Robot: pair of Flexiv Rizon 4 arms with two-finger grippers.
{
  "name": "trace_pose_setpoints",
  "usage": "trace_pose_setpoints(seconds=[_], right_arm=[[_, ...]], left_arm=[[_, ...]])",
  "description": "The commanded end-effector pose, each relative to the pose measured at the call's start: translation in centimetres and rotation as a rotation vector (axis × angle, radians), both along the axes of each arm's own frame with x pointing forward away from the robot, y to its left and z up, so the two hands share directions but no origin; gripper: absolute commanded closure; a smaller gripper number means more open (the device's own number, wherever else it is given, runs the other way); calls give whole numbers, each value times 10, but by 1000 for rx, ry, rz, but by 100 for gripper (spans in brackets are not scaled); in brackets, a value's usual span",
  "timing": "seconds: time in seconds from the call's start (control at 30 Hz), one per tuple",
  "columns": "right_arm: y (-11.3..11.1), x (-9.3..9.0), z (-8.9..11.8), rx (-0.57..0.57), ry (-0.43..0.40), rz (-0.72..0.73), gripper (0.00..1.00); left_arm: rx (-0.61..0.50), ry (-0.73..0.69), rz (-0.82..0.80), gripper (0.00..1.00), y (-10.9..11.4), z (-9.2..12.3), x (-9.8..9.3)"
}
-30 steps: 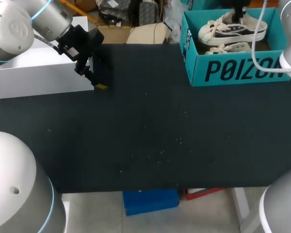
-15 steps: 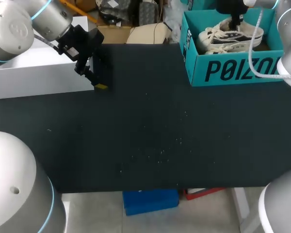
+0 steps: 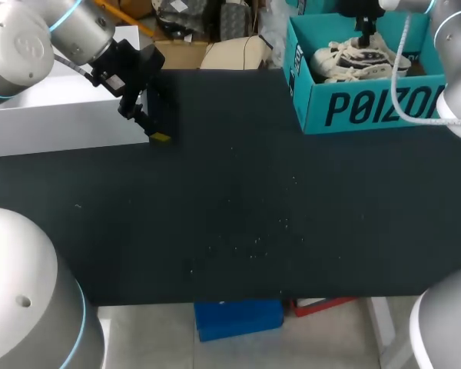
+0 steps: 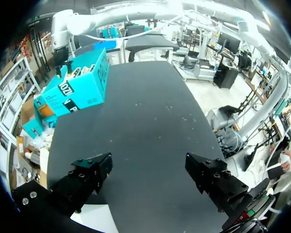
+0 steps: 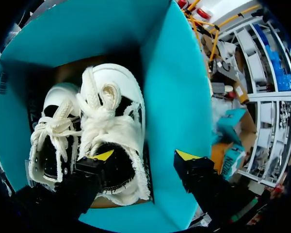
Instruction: Take the shoe out of the shoebox, open the shoe tongue, remove and reinsert the insole, then place the shoe into the shoebox
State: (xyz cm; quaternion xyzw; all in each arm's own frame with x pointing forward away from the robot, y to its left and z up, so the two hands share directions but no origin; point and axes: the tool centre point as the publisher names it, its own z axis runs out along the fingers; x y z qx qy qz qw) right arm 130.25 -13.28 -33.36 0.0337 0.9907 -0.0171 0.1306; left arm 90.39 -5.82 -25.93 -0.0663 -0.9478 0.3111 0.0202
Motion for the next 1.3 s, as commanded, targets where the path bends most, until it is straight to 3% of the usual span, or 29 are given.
trace_pose_setpoints(seconds=[0.03,0.3,0.37,0.43,0.53,0.6,0.77,0.83,1.3], right_arm=[[5,-26,43,-28,141,-12,0],[9,-54,60,-74,141,-35,0],[9,-57,61,-78,136,-44,15],[9,-58,61,-80,131,-52,15],[9,-58,59,-80,129,-61,32],[7,-57,56,-84,130,-63,51],[-1,-49,47,-92,131,-69,45],[-3,-45,44,-94,132,-71,50],[-17,-19,19,-86,150,-77,53]], left_arm=[[3,-1,1,0,0,0,0],[3,-1,1,0,0,0,0],[3,-1,1,0,0,0,0],[3,-1,1,0,0,0,0],[3,-1,1,0,0,0,0],[3,-1,1,0,0,0,0],[3,-1,1,0,0,0,0],[3,-1,1,0,0,0,0],[3,-1,1,0,0,0,0]])
